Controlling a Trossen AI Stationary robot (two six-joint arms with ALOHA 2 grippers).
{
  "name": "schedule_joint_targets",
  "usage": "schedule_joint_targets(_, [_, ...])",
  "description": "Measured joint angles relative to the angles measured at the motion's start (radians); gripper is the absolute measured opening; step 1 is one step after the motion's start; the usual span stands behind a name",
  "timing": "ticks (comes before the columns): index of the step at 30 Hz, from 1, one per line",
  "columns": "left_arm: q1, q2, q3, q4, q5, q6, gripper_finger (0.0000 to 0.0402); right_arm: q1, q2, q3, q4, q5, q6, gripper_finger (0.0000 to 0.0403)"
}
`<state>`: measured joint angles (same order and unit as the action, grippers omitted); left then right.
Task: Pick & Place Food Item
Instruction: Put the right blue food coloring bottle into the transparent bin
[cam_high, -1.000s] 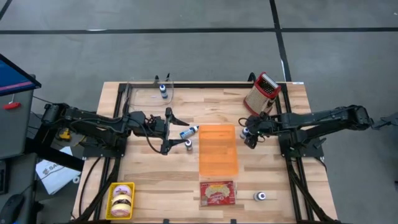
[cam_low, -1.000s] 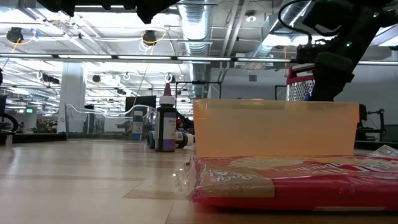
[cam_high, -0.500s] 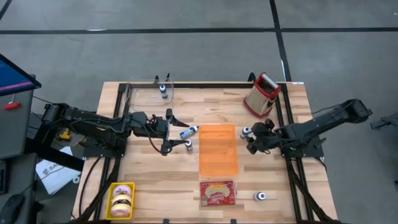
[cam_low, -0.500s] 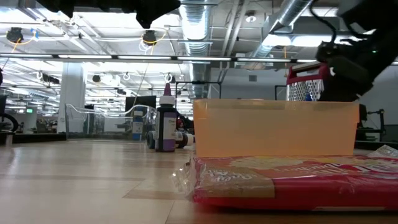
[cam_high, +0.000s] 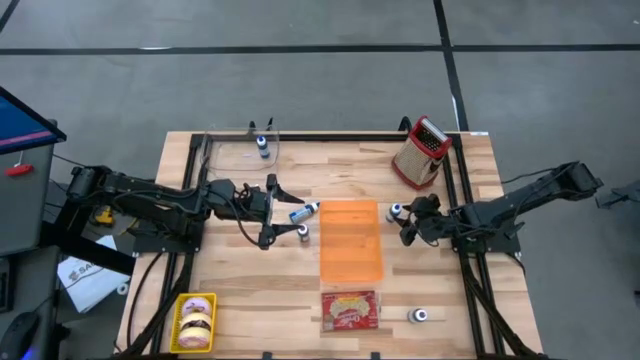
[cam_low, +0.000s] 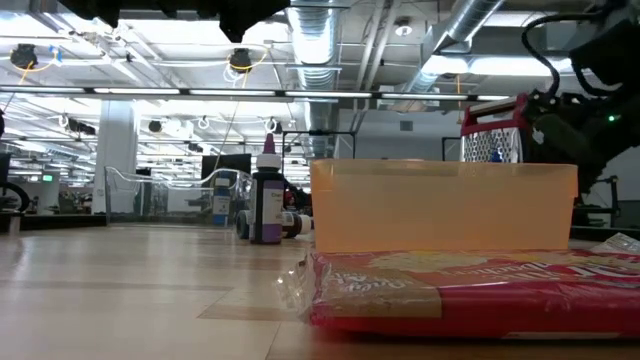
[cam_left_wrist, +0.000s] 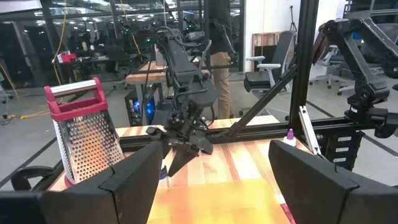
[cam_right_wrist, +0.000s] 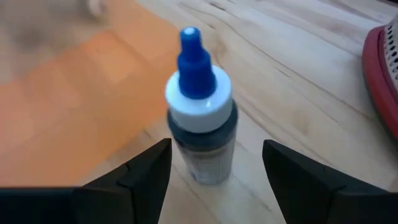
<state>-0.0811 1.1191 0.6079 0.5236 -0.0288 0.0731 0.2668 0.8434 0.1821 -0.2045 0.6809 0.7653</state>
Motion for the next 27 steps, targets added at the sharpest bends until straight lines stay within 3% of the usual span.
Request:
schedule_joint_targets(11, [0.000,0.000,0.000,0.001,0.000,0.001,0.0292,-0.100,0.017,-0.027,0.103,-0.034,-0.125,0.0245])
schedule_joint_targets(21, [0.000,0.000,0.000,0.000,0.000,0.001,0.0292,-0.208,0.163,-0.027,0.272,-0.086,-0.242,0.0244])
schedule_joint_targets(24, [0.000,0.000,0.000,-0.002,0.000,0.001,0.0292,-0.224,0.207,-0.027,0.292,-0.086,-0.246,0.0224])
schedule_joint_targets(27, [0.000,0.000,0.000,-0.009,0.000,0.001,0.0292,-0.220,0.243,-0.027,0.315,-0.085,-0.250,0.0172])
